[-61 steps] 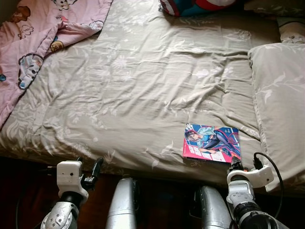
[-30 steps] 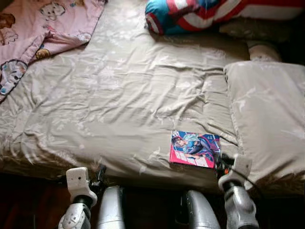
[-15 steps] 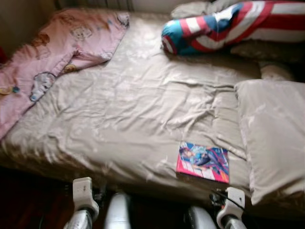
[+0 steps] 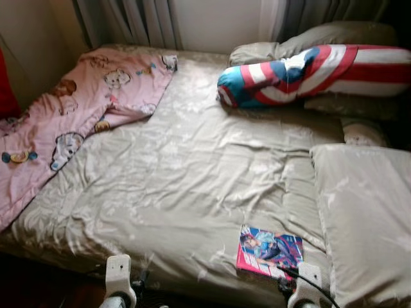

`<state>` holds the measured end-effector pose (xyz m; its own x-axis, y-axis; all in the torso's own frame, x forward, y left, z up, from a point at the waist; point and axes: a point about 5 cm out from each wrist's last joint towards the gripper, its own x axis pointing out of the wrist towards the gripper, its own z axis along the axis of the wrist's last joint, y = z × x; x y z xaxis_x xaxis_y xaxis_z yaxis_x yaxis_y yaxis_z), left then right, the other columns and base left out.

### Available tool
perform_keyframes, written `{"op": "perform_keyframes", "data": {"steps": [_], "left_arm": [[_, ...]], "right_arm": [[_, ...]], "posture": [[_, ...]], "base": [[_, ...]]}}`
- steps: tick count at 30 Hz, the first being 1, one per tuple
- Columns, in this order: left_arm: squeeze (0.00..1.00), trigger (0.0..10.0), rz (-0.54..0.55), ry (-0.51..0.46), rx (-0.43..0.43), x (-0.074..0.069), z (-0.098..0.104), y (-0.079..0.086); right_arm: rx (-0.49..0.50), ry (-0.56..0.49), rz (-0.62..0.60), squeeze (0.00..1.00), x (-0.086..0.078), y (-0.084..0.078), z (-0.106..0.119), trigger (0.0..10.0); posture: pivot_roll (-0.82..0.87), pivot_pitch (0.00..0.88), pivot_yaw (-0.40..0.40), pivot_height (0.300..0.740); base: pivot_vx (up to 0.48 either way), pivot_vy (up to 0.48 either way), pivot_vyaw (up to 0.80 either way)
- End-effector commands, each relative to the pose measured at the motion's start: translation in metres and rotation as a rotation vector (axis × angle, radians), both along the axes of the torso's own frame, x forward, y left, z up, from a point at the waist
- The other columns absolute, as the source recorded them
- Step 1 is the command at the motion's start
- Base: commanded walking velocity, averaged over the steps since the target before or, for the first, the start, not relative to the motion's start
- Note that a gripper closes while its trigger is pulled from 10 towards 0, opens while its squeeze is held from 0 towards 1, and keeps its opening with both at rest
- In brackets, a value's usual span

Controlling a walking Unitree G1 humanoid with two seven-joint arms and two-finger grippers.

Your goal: Clean up the room

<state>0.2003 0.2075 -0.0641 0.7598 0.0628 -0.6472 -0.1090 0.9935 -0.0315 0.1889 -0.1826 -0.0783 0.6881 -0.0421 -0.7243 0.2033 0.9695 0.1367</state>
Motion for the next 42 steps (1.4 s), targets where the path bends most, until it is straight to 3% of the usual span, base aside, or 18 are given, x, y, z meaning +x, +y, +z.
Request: {"op": "perform_keyframes", "data": {"steps": [1,16,21,36,42], "left_arm": [[0.00,10.0,0.003,0.062,0.006,-0.012,-0.008,0.002],[0.00,10.0,0.015,0.143,0.004,-0.024,-0.017,-0.001],[0.00,10.0,-0.001,0.161,0.010,-0.027,-0.019,-0.004],[0.00,10.0,-0.024,0.161,0.018,-0.027,-0.019,-0.004],[0.00,10.0,-0.032,0.166,0.020,-0.028,-0.019,-0.004]], "right_arm": [[-0.005,0.056,-0.016,0.00,-0.013,-0.003,-0.007,10.0],[-0.010,0.131,0.018,0.00,-0.035,-0.004,-0.016,10.0],[0.008,0.133,0.012,0.00,-0.032,0.001,-0.016,10.0],[0.007,0.136,-0.018,0.00,-0.034,0.000,-0.017,10.0],[0.010,0.133,-0.020,0.00,-0.034,0.001,-0.017,10.0]], "posture": [[0.09,0.101,-0.022,0.740],[0.10,0.145,-0.028,0.740],[0.09,0.155,-0.029,0.740],[0.09,0.179,-0.029,0.740],[0.09,0.184,-0.028,0.740]], "base": [[0.000,0.000,0.00],[0.000,0.000,0.10],[0.000,0.000,0.73],[0.000,0.000,0.00],[0.000,0.315,0.00]]}}
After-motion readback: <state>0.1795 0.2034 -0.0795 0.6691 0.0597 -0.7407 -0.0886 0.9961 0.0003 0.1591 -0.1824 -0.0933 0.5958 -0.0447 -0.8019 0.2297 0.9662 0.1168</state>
